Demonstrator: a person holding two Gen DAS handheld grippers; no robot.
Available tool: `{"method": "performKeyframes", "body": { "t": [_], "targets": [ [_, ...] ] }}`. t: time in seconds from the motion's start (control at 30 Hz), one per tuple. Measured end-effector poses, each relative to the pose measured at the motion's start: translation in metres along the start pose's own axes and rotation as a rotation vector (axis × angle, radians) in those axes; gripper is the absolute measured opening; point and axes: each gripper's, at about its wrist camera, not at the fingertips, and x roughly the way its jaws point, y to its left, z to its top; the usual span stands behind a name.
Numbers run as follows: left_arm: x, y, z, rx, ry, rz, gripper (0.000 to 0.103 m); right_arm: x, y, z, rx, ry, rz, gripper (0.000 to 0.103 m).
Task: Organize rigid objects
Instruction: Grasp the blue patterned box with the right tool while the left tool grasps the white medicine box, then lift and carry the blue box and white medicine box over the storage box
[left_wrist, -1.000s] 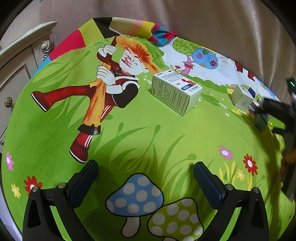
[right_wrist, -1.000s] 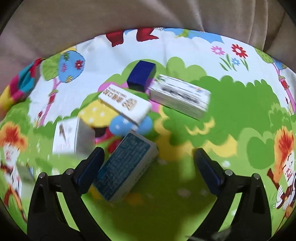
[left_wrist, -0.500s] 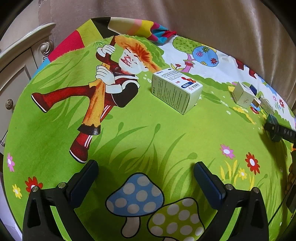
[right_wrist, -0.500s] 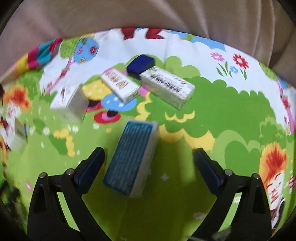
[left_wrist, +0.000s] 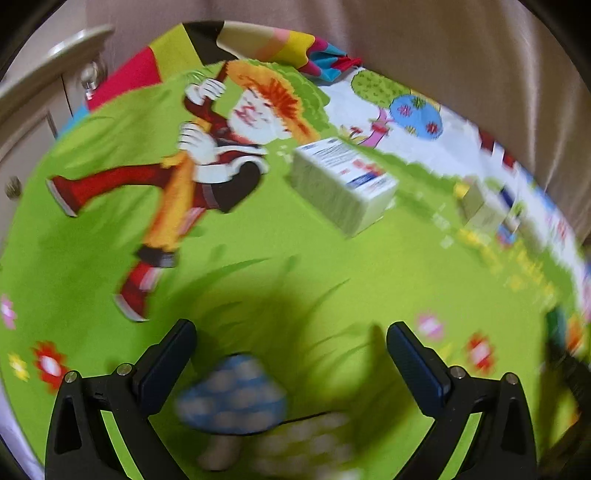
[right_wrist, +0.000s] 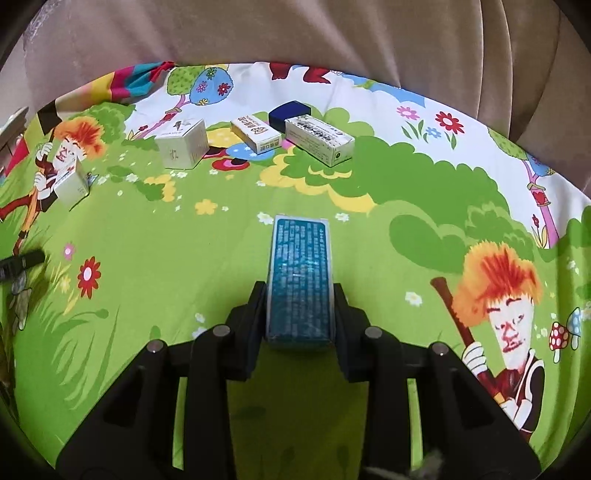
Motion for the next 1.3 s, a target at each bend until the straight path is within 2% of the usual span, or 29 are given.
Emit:
{"method": "performKeyframes", "body": {
  "t": [0.1, 0.27, 0.33, 0.4, 0.43, 0.47, 0.5, 0.53, 0.6, 0.73, 0.83, 0.9, 0.97, 1.0, 1.03, 1.17, 1.3],
  "targets": [
    [0.012, -0.018, 0.02, -0.12, 0.021, -0.041, 0.103, 0.002, 0.002, 0.001, -0.005, 0.002, -0.005, 0.038],
    [0.044, -0.037, 0.065, -0.267, -0.014, 0.069, 0.103, 0.003, 0.001, 0.002, -0.007, 0.002, -0.004, 0.038],
    [0.056, -0.04, 0.079, -0.275, -0.021, 0.129, 0.103, 0.003, 0.001, 0.002, -0.009, 0.001, -0.007, 0.038],
    [0.063, -0.046, 0.084, -0.212, -0.034, 0.149, 0.103, 0.003, 0.001, 0.002, -0.007, 0.001, -0.006, 0.038],
    [0.063, -0.049, 0.083, -0.149, -0.042, 0.135, 0.094, 0.003, 0.001, 0.002, -0.005, 0.001, -0.004, 0.038],
    [0.059, -0.053, 0.077, -0.081, -0.069, 0.12, 0.079, 0.003, 0.0, 0.002, -0.001, 0.001, 0.001, 0.038],
    [0.054, -0.057, 0.07, -0.007, -0.092, 0.105, 0.042, 0.003, 0.0, 0.001, 0.002, 0.001, 0.003, 0.038],
    [0.048, -0.06, 0.062, 0.068, -0.091, 0.061, 0.041, 0.003, -0.001, 0.001, 0.004, 0.001, 0.006, 0.039],
    [0.032, -0.058, 0.041, 0.175, -0.082, -0.051, 0.041, 0.003, -0.001, 0.001, 0.008, 0.0, 0.01, 0.039],
    [-0.009, -0.052, -0.016, 0.355, -0.052, -0.168, 0.042, 0.004, -0.004, 0.001, 0.022, 0.0, 0.034, 0.042],
    [-0.023, -0.05, -0.04, 0.406, -0.084, -0.147, 0.042, 0.004, -0.003, 0.001, 0.017, 0.001, 0.047, 0.047],
    [-0.023, -0.044, -0.035, 0.369, -0.083, -0.157, 0.045, 0.004, 0.0, 0.001, 0.008, 0.002, 0.043, 0.049],
    [-0.018, -0.04, -0.029, 0.33, -0.079, -0.167, 0.063, 0.004, 0.0, 0.001, 0.009, 0.003, 0.042, 0.053],
    [-0.016, -0.04, -0.027, 0.317, -0.076, -0.157, 0.078, 0.005, -0.001, 0.001, 0.011, 0.005, 0.043, 0.057],
    [-0.012, -0.042, -0.026, 0.311, -0.071, -0.131, 0.084, 0.006, -0.001, 0.002, 0.012, 0.006, 0.053, 0.062],
    [-0.004, -0.051, -0.026, 0.352, -0.064, -0.078, 0.084, 0.01, 0.002, 0.007, -0.008, 0.012, 0.037, 0.066],
    [-0.003, -0.052, -0.027, 0.349, -0.065, -0.068, 0.084, 0.014, 0.001, 0.011, 0.002, 0.013, 0.033, 0.067]
  ]
}}
